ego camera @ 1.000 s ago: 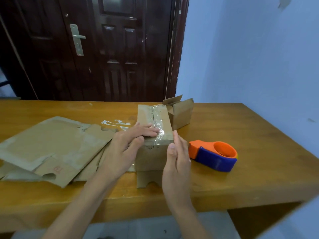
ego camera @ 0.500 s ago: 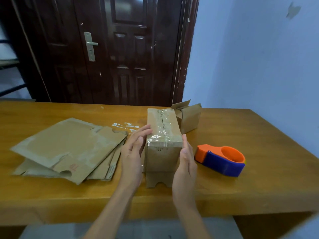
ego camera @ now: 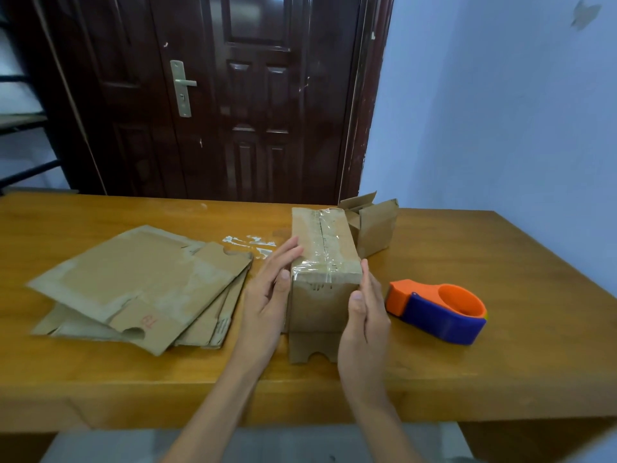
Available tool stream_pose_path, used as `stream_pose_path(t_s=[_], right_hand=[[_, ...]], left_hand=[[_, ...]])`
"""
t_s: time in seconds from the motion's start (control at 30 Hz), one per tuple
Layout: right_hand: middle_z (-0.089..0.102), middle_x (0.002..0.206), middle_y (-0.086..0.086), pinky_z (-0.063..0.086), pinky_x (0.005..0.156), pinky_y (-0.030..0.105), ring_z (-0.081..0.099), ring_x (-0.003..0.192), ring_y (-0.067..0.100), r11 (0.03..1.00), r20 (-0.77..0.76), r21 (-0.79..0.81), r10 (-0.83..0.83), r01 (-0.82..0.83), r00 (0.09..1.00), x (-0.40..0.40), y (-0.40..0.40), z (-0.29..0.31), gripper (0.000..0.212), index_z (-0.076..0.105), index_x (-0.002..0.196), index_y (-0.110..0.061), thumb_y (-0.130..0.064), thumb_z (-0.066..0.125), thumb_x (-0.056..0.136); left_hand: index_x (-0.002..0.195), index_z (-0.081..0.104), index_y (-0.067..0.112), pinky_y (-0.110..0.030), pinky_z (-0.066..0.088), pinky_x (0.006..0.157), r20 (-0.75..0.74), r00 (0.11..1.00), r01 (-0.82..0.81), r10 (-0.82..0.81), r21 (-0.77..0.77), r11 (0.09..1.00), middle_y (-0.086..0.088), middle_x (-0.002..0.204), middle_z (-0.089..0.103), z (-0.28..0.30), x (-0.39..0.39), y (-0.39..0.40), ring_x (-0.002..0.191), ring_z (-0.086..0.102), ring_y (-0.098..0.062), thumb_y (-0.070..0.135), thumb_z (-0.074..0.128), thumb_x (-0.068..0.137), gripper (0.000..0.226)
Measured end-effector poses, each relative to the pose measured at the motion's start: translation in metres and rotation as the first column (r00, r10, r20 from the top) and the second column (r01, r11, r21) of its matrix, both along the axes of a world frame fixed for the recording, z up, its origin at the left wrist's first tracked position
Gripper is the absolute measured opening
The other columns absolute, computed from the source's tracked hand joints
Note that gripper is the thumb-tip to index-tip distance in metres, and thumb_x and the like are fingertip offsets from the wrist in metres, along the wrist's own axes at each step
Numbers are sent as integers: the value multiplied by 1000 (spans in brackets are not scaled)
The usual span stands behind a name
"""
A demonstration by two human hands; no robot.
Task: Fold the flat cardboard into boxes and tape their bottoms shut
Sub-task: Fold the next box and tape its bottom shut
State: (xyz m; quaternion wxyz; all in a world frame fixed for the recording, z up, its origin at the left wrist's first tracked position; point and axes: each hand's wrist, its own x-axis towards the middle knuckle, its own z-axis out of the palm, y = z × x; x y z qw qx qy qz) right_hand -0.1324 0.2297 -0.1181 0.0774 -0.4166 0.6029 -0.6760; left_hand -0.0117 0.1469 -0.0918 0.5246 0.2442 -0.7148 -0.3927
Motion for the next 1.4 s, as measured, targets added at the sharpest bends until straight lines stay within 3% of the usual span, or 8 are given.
stream_pose_path(t_s=[0.2,0.33,0.47,0.53,0.73,1.07,1.27,1.4], right_hand=[[54,152,-20,44,117,37,46,144,1,997,-53,-16,68,-69,996,-15,9,8,48,47,156,-28,-39,33,111],[68,136,-17,59,100,44,61,130,7,994,-149,25,109,-106,983,-47,15,22,39,62,144,-23,-34,39,114],[68,133,-23,63,89,37,66,121,2,972,-289,142,221,-187,931,-75,19,38,36,60,144,-30,-30,53,109],[67,135,-23,62,91,33,65,123,2,958,-351,178,277,-227,895,-84,21,44,38,60,146,-31,-29,58,108],[72,126,-20,61,89,30,67,119,4,933,-414,231,351,-276,840,-101,19,59,31,72,130,-28,-28,69,100],[74,123,-16,61,93,32,69,116,6,925,-376,216,375,-313,847,-103,16,60,34,75,126,-23,-29,75,93],[73,120,-20,60,94,28,68,116,5,912,-339,250,397,-325,853,-105,15,66,33,76,122,-28,-34,76,89],[73,119,-20,55,88,16,68,114,3,911,-339,262,396,-319,853,-104,15,69,29,77,120,-25,-23,79,91]], left_hand=[[142,64,21,-57,34,122,-20,993,115,-114,44,992,11,157,52,0,10,-8,150,40,-12,23,39,111,40],[134,71,25,-56,39,120,129,980,146,-148,31,989,16,149,59,16,26,-25,145,46,-7,23,54,109,30],[131,73,27,-35,45,111,242,945,221,-221,30,975,18,149,59,30,39,-33,131,57,-13,23,64,103,30],[130,74,27,-22,47,108,273,927,254,-257,45,966,20,148,60,38,43,-34,139,53,-7,25,67,100,31],[128,75,26,-27,40,116,349,899,266,-264,43,963,22,143,62,54,47,-38,139,51,2,31,72,94,35],[133,71,26,-6,35,110,415,860,304,-298,52,951,25,147,58,57,51,-45,141,44,10,22,77,89,45],[125,76,28,-39,38,121,404,881,241,-244,59,969,23,140,64,60,47,-48,138,52,2,26,83,84,42],[120,79,29,-40,47,116,405,891,201,-207,56,978,24,136,67,61,44,-45,134,56,2,27,84,81,40]])
